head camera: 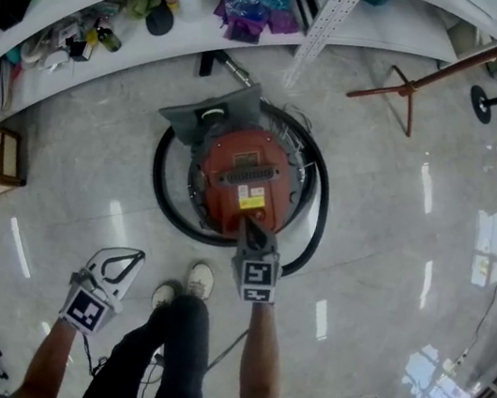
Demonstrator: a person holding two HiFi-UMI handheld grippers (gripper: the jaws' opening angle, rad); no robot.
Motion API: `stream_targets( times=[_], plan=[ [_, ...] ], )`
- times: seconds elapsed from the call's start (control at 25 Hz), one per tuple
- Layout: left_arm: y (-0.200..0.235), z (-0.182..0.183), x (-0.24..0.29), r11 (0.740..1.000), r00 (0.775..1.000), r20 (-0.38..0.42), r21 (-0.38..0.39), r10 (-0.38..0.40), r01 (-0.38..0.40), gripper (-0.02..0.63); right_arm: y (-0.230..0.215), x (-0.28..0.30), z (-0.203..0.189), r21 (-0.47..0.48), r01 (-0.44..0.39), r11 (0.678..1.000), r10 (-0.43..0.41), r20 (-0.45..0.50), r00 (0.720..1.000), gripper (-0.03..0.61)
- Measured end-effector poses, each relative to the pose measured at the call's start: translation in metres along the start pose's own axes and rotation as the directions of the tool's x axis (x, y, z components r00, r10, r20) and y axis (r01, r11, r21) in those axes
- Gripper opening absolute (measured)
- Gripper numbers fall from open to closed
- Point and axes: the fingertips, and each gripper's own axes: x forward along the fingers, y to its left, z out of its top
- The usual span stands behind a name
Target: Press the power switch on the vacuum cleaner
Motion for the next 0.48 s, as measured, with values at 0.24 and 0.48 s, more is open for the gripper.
stream_targets(
  times=[0.24,0.48],
  plan=[
    [-0.0021,0.004,-0.002,1.0,1.0,0.011,-0.001,-0.003,0.003,0.005,0.0013,-0.002,0.0035,0.018,0.012,1.0,-0.011,-0.012,1.0,0.011],
    [-0.0001,0.0018,-0.0043,1.0,1.0,0.005,0.009,0.001,-0.001,0.005,-0.0003,-0.0016,0.0038,0.031,0.025,0.999,-0.025,-0.006,1.0,0.011]
  ],
)
